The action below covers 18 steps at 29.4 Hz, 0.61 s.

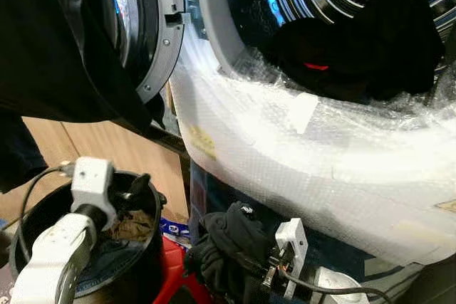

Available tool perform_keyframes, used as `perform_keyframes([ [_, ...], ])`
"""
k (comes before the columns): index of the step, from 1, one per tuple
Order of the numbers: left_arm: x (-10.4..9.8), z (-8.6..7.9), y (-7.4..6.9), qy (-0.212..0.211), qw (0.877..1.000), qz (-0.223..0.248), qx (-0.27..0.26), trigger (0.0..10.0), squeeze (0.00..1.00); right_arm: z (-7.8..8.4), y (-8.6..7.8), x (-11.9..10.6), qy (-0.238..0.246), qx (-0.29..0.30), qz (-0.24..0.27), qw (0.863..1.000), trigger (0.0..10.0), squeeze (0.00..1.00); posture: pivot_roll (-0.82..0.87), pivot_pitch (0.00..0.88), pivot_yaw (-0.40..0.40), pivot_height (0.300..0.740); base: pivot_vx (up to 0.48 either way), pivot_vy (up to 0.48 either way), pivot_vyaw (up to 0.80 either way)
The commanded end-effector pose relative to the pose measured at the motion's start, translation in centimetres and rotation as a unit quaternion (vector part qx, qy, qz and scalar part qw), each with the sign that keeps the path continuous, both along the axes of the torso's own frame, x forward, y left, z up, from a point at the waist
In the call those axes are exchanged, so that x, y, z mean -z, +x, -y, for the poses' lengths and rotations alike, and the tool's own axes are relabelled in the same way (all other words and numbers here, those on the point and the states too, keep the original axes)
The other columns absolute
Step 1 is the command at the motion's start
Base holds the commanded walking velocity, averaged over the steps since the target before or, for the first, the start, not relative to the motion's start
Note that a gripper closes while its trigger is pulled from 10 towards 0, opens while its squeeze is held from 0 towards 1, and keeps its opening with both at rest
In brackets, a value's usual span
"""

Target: Clothes washing

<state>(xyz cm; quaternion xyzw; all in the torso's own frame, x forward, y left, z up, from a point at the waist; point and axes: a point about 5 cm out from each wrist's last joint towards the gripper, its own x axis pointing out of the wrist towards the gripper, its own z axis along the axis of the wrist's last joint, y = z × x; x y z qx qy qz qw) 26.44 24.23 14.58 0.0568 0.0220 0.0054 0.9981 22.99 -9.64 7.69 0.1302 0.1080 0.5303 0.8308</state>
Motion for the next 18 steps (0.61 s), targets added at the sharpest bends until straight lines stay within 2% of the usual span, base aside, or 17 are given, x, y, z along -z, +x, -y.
perform_keyframes([
  [1,0.6,-1.1,-0.6,0.010,0.999,0.008,-0.041,10.0,0.00,-0.2,-0.2,-1.2,0.017,-0.014,0.023,1.000,0.0,0.00,0.19,0.019,0.047,0.740,0.000,0.000,0.00],
  [3,1.5,-2.4,-1.2,0.022,0.995,0.014,-0.092,10.0,0.00,0.0,-0.2,-1.9,0.021,-0.015,0.037,0.999,0.0,0.00,0.18,0.016,0.044,0.740,0.000,0.000,0.00],
  [5,3.1,-3.9,-2.0,0.029,0.988,0.008,-0.152,10.0,0.00,0.2,-0.5,-3.4,0.035,-0.030,0.062,0.997,0.0,0.00,0.17,0.019,0.041,0.740,0.000,0.000,0.00],
  [7,4.5,-4.6,-2.5,0.032,0.983,-0.006,-0.182,10.0,0.00,0.4,-0.9,-5.7,0.064,-0.052,0.090,0.993,0.0,0.00,0.17,0.017,0.035,0.740,0.000,0.000,0.00],
  [8,5.0,-4.7,-2.6,0.031,0.982,-0.013,-0.186,10.0,0.00,0.4,-1.0,-6.5,0.076,-0.059,0.101,0.990,0.0,0.00,0.17,0.015,0.032,0.740,0.000,0.000,0.00],
  [9,5.7,-4.5,-2.8,0.028,0.982,-0.019,-0.188,10.0,0.00,0.6,-1.1,-8.4,0.095,-0.070,0.127,0.985,0.0,0.00,0.17,0.011,0.033,0.740,0.000,0.000,0.00],
  [10,6.0,-4.4,-2.9,0.026,0.982,-0.021,-0.187,10.0,0.00,0.6,-1.2,-9.1,0.101,-0.073,0.136,0.983,0.0,0.00,0.17,0.011,0.033,0.740,0.000,0.000,0.00],
  [11,6.2,-4.1,-3.0,0.028,0.983,-0.023,-0.178,10.0,0.00,0.7,-0.7,-10.6,0.106,-0.069,0.159,0.979,0.0,0.00,0.17,0.007,0.031,0.740,0.000,0.000,0.00],
  [12,6.2,-4.1,-3.0,0.028,0.983,-0.023,-0.178,10.0,0.00,0.7,-0.7,-10.6,0.106,-0.069,0.159,0.979,0.0,0.00,0.17,0.007,0.031,0.740,0.000,0.000,0.00],
  [14,6.4,-3.7,-3.0,0.026,0.984,-0.016,-0.173,10.0,0.00,0.6,0.8,-13.1,0.102,-0.049,0.199,0.973,0.0,0.00,0.17,0.000,0.027,0.740,0.000,0.000,0.00],
  [15,6.5,-3.7,-3.0,0.027,0.984,-0.015,-0.174,10.0,0.00,0.6,1.0,-13.6,0.105,-0.047,0.206,0.972,0.0,0.00,0.17,0.000,0.026,0.740,0.000,0.000,0.00],
  [18,6.9,-3.7,-3.1,0.015,0.983,-0.010,-0.185,10.0,0.00,0.2,2.2,-17.0,0.148,-0.040,0.256,0.954,0.0,0.00,0.18,0.000,0.023,0.740,0.000,0.000,0.00],
])
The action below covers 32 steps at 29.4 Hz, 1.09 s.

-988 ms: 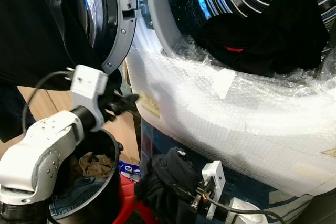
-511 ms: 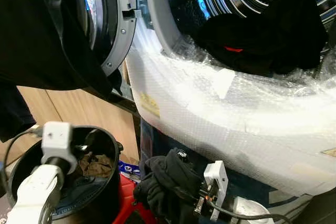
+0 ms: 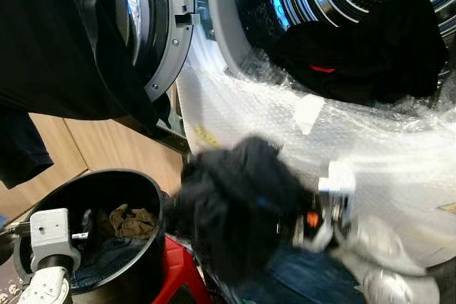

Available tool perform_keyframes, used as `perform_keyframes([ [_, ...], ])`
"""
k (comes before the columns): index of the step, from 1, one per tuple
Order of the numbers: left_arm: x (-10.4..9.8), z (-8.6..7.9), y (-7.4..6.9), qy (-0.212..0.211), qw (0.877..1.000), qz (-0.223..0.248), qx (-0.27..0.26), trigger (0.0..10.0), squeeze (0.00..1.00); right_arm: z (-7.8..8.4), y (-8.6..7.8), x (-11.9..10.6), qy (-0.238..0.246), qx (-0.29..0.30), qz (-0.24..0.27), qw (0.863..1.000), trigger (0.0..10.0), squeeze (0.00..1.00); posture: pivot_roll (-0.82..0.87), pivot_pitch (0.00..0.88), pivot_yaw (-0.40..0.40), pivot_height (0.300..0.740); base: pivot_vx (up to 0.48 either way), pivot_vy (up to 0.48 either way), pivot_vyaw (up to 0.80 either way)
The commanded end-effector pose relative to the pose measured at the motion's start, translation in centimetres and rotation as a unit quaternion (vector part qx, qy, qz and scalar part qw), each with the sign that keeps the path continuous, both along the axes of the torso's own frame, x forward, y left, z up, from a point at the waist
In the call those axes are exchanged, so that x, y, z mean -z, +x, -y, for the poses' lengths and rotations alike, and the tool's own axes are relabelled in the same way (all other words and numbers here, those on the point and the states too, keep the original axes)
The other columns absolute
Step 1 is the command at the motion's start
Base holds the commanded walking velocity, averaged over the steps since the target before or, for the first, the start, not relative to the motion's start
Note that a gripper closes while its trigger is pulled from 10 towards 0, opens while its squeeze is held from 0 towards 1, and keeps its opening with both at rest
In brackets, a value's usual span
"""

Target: Clothes washing

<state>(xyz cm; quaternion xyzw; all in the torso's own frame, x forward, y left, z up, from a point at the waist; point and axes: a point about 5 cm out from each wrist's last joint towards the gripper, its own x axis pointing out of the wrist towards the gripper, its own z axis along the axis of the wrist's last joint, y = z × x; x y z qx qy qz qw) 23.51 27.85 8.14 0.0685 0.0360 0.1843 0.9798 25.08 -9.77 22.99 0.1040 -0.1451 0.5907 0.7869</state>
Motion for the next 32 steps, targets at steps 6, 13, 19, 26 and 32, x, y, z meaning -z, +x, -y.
perform_keyframes([
  [6,1.0,1.4,0.4,-0.006,1.000,-0.006,0.013,10.0,0.00,-0.2,2.3,-7.8,0.086,-0.021,0.085,0.992,0.0,0.00,0.20,0.000,0.014,0.740,0.000,0.000,0.00],
  [13,1.4,2.4,0.8,-0.004,0.999,-0.016,0.032,10.0,0.00,0.2,5.7,-12.7,0.123,0.021,0.134,0.983,0.0,0.00,0.18,0.000,0.013,0.740,0.000,0.000,0.00],
  [19,1.7,3.2,1.1,-0.010,0.999,-0.023,0.043,10.0,0.00,1.0,10.3,-17.7,0.115,0.116,0.154,0.975,0.0,0.00,0.18,0.000,0.016,0.740,0.000,0.000,0.00],
  [26,2.3,3.5,0.4,-0.013,0.999,-0.034,0.036,10.0,0.00,4.6,13.8,-24.7,0.096,0.453,0.077,0.883,0.0,0.00,0.20,0.000,-0.003,0.740,0.000,0.000,0.00],
  [32,2.0,3.5,0.7,-0.014,0.999,-0.029,0.032,10.0,0.00,7.2,13.6,-26.0,0.103,0.606,0.049,0.788,0.0,0.00,0.21,0.000,-0.006,0.740,0.000,0.000,0.00],
])
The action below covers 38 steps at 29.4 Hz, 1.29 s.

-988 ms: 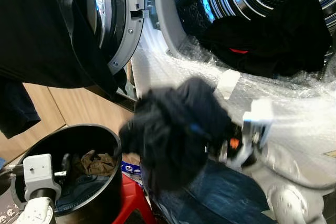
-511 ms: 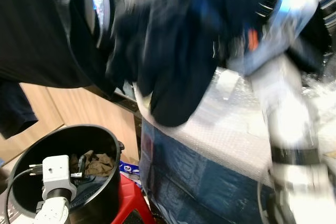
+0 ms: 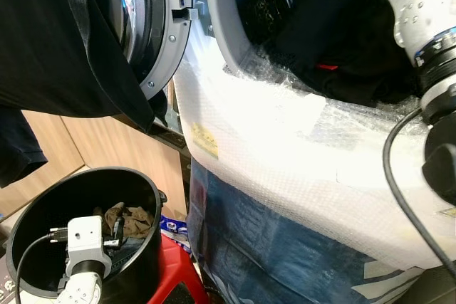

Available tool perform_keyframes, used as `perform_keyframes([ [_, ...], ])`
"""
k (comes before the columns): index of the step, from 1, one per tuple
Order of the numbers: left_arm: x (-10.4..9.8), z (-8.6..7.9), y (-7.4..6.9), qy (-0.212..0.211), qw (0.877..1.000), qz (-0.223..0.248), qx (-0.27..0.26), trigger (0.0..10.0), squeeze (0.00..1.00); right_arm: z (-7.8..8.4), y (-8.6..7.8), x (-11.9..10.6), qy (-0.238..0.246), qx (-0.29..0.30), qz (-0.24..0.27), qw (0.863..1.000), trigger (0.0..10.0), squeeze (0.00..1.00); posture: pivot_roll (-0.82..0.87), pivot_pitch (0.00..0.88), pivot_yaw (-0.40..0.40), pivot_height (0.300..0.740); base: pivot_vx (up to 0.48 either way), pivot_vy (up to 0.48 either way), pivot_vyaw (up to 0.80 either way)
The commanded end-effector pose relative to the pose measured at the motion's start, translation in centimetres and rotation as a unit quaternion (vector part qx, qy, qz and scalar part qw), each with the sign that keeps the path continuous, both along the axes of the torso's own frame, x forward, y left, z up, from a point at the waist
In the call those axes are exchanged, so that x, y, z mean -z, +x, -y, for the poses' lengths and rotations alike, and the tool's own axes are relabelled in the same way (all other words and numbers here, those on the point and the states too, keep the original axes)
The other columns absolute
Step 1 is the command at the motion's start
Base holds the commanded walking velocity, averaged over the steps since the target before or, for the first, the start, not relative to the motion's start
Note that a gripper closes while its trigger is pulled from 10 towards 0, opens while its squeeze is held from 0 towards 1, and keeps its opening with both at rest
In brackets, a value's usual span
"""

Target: Clothes washing

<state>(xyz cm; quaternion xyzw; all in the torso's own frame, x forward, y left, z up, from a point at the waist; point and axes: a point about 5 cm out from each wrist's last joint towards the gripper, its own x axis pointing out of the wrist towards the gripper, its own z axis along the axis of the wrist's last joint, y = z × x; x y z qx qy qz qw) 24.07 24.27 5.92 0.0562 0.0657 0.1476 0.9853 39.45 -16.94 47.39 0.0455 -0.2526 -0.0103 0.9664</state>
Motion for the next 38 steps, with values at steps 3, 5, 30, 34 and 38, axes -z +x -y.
perform_keyframes([
  [3,-0.3,-0.2,0.2,0.008,1.000,0.001,-0.007,10.0,0.00,-1.6,0.2,0.1,-0.057,0.018,-0.028,0.998,10.0,0.00,0.20,0.000,0.000,0.740,0.000,0.000,0.00],
  [5,-0.3,-0.2,0.2,0.008,1.000,-0.001,-0.006,10.0,0.00,-2.8,1.2,2.4,-0.096,0.009,-0.065,0.993,10.0,0.00,0.20,0.000,0.000,0.740,0.000,0.000,0.00],
  [30,-0.4,1.3,0.7,0.007,1.000,-0.005,0.029,10.0,0.00,-3.8,3.1,9.5,-0.205,-0.010,-0.158,0.966,10.0,1.00,0.21,0.000,0.011,0.740,0.000,0.000,0.00],
  [34,-0.4,1.2,0.8,0.007,1.000,-0.005,0.028,10.0,0.00,-3.1,3.1,9.5,-0.207,0.000,-0.158,0.965,10.0,1.00,0.20,0.000,0.019,0.740,0.000,0.000,0.00],
  [38,-0.5,1.1,0.9,0.008,1.000,-0.006,0.029,10.0,0.00,-1.5,2.9,8.8,-0.181,0.014,-0.148,0.972,10.0,1.00,0.19,0.000,0.029,0.740,0.000,0.000,0.00],
])
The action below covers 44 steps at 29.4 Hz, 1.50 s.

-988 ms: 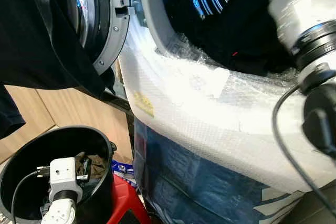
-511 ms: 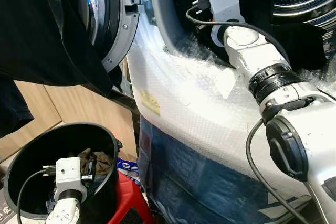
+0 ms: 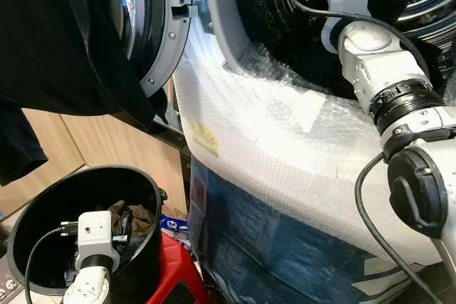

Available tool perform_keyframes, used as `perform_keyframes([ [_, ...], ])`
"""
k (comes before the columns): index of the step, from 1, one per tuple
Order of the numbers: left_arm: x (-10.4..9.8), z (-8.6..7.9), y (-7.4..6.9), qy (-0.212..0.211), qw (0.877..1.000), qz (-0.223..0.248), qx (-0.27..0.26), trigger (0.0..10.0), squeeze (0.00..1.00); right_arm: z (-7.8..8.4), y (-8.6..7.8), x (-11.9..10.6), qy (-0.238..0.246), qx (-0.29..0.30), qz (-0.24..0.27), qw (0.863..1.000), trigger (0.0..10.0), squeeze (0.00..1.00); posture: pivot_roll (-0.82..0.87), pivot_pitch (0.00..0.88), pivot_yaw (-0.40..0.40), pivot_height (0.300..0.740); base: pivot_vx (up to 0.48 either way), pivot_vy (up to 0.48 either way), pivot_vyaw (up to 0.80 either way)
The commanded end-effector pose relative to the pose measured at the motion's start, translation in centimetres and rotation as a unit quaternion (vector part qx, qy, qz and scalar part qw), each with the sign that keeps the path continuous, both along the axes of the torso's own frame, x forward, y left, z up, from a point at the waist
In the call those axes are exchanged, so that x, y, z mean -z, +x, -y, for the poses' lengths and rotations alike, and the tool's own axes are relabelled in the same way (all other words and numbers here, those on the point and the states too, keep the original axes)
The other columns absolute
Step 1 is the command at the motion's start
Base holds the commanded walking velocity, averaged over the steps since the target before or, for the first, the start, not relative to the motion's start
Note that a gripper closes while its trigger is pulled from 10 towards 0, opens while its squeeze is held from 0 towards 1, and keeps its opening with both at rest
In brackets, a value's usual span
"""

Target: Clothes washing

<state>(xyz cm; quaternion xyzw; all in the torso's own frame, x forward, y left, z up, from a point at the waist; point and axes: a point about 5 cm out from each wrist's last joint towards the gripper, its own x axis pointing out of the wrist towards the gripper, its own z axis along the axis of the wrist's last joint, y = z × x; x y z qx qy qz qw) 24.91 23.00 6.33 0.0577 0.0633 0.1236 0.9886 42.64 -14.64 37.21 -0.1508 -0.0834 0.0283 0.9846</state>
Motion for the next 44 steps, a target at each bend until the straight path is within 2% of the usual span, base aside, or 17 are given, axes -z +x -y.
perform_keyframes([
  [1,-0.1,-0.2,0.1,0.008,1.000,-0.007,0.005,10.0,0.00,1.0,-0.3,-1.6,0.021,0.009,0.025,0.999,10.0,1.00,0.19,0.000,0.034,0.740,0.000,0.000,0.00],
  [6,-0.5,-0.2,0.4,0.011,1.000,0.000,0.007,10.0,0.00,2.0,-0.5,-2.0,0.025,0.006,0.029,0.999,10.0,1.00,0.19,0.006,0.041,0.740,0.000,0.000,0.00],
  [9,-0.1,-0.1,0.0,0.010,1.000,-0.009,0.012,10.0,0.00,1.8,-0.6,-2.2,0.027,-0.037,0.031,0.998,10.0,1.00,0.18,0.007,0.046,0.740,0.000,0.000,0.00],
  [20,0.0,0.1,-0.2,0.008,1.000,-0.012,0.019,10.0,0.00,3.8,-0.9,-2.2,0.044,-0.035,0.048,0.997,10.0,1.00,0.17,0.018,0.057,0.740,0.000,0.000,0.00],
  [21,0.0,0.1,-0.2,0.009,1.000,-0.014,0.020,10.0,0.00,4.5,-1.0,-1.9,0.048,-0.037,0.052,0.997,10.0,1.00,0.17,0.018,0.062,0.740,0.000,0.000,0.00],
  [23,0.0,0.1,-0.2,0.008,1.000,-0.016,0.021,10.0,0.00,4.9,-1.1,-1.6,0.044,-0.040,0.051,0.997,10.0,1.00,0.17,0.019,0.059,0.740,0.000,0.000,0.00],
  [28,0.1,0.0,-0.2,0.008,0.999,-0.020,0.025,10.0,0.00,4.5,-1.0,-0.1,0.016,-0.089,0.036,0.995,10.0,1.00,0.16,0.019,0.062,0.740,0.000,0.000,0.00],
  [33,0.1,0.1,-0.2,0.007,0.999,-0.020,0.026,10.0,0.00,5.1,-1.4,0.4,0.014,-0.111,0.042,0.993,10.0,1.00,0.16,0.019,0.061,0.740,0.000,0.000,0.00],
  [37,0.2,0.0,-0.3,0.006,0.999,-0.020,0.025,10.0,0.00,5.3,-1.7,0.7,0.039,-0.122,0.047,0.991,10.0,1.00,0.16,0.024,0.062,0.740,0.000,0.000,0.00],
  [39,0.2,0.1,-0.3,0.005,0.999,-0.020,0.025,10.0,0.00,5.3,-2.2,0.3,0.081,-0.154,0.059,0.983,10.0,1.00,0.17,0.020,0.057,0.740,0.000,0.000,0.00],
  [43,0.2,0.2,-0.4,0.004,0.999,-0.021,0.025,10.0,0.00,5.5,-3.2,-0.3,0.084,-0.180,0.082,0.977,10.0,1.00,0.16,0.027,0.054,0.740,0.000,0.000,0.00],
  [44,0.2,0.2,-0.4,0.003,0.999,-0.021,0.024,10.0,0.00,5.7,-3.4,-0.1,0.072,-0.176,0.080,0.979,10.0,1.00,0.17,0.027,0.051,0.740,0.000,0.000,0.00],
])
